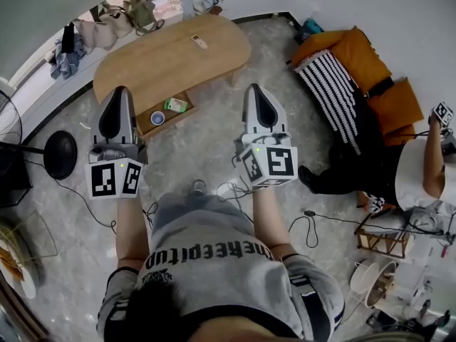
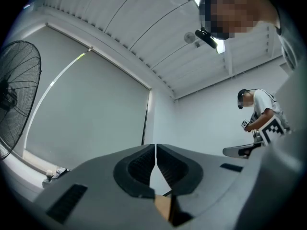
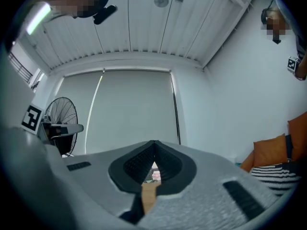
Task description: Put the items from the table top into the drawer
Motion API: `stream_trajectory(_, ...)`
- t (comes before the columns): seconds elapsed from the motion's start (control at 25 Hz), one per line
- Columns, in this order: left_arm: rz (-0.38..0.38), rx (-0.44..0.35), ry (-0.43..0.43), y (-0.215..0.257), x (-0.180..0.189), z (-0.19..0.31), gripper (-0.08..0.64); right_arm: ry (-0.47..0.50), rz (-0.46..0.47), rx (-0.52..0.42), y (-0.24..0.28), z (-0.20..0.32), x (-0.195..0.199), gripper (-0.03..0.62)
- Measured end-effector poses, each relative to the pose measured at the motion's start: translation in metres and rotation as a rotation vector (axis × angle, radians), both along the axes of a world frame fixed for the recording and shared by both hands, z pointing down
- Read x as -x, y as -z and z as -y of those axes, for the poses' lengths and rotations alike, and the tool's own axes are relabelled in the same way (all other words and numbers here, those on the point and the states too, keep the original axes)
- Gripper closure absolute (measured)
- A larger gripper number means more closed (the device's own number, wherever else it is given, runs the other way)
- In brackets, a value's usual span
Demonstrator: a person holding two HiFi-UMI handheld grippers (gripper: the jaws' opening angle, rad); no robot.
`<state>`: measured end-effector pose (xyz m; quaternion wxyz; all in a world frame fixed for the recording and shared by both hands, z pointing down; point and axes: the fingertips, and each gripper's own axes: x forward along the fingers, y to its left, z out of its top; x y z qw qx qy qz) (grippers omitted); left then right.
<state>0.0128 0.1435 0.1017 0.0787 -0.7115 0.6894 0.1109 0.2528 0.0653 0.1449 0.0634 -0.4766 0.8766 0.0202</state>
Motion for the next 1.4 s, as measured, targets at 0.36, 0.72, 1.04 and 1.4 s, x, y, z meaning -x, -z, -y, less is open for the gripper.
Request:
stream_trajectory(0.36,-0.004,0.021,0.013,-0.010,0.015,0.058,0.548,0.021,0.000,0.028,-0.018,0.057,0.015,0.589)
stream_trajectory(0.72,-0.002,0.025,-0.028,-0.015,0.050,0.150,0.547,-0.018,0.002,0.013,-0.016,0.142,0.046,0.589)
stream_trajectory(1.04,0.027,0.035,-0.075,-0.009,0.097,0.241,0.548,-0.049,0.013,0.008,-0.009,0.227,0.098,0.589)
stream_trajectory(1.4,0.031,0.061,-0.139,-0.022,0.150,0.314,0.548,-0.089,0.005,0.035,-0.021,0.292,0.152,0.589)
